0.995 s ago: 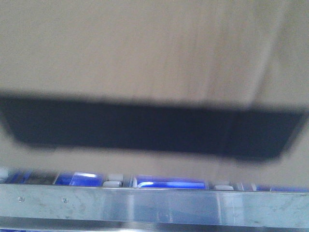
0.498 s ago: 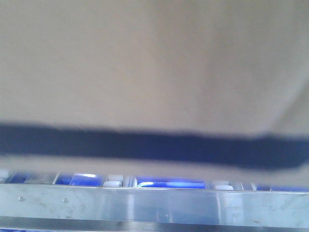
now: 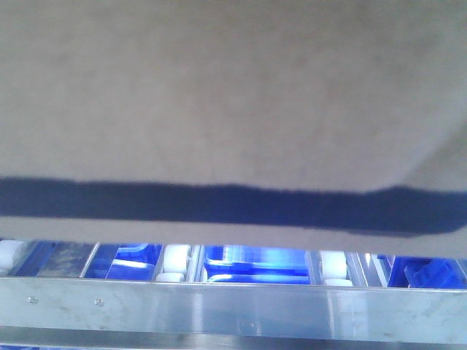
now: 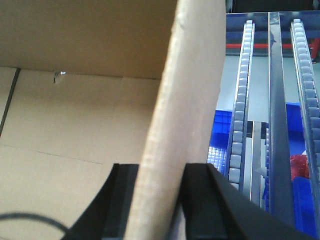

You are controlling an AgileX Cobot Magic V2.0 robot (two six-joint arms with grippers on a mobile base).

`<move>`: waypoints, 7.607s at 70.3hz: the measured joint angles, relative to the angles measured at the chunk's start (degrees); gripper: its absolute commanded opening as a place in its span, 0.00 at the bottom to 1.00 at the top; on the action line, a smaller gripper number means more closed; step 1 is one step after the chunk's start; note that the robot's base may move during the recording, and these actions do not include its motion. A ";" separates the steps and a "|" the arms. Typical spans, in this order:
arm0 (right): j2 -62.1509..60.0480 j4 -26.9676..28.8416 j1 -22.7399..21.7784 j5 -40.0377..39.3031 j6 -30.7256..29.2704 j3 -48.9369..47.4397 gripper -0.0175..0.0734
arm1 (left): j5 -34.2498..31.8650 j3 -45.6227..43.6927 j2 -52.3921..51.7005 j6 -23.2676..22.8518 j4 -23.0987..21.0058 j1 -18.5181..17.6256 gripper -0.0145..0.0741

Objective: Grab box from left shelf to table start
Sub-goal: 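Hold the box with both grippers while the base turns away from shelf, then carry the box with both grippers as the base drives to the table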

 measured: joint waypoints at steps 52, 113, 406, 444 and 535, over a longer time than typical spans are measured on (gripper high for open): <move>0.00 0.00 0.00 0.81 0.00 0.00 0.26 | 1.21 0.39 -0.13 0.00 -0.41 0.00 0.06; 0.00 -0.10 0.00 0.81 -0.09 0.00 0.26 | 1.21 0.39 -0.13 0.00 -0.55 0.00 0.06; 0.00 -0.10 0.00 0.81 -0.21 0.00 0.26 | 1.68 0.39 -0.21 0.20 -3.33 5.05 0.06; 0.00 -0.10 0.00 0.81 -0.21 0.00 0.26 | 1.68 0.39 -0.21 0.20 -3.33 5.05 0.06; 0.00 -0.11 0.00 0.81 -0.32 0.00 0.26 | 1.68 0.39 -0.26 0.20 -3.11 5.05 0.06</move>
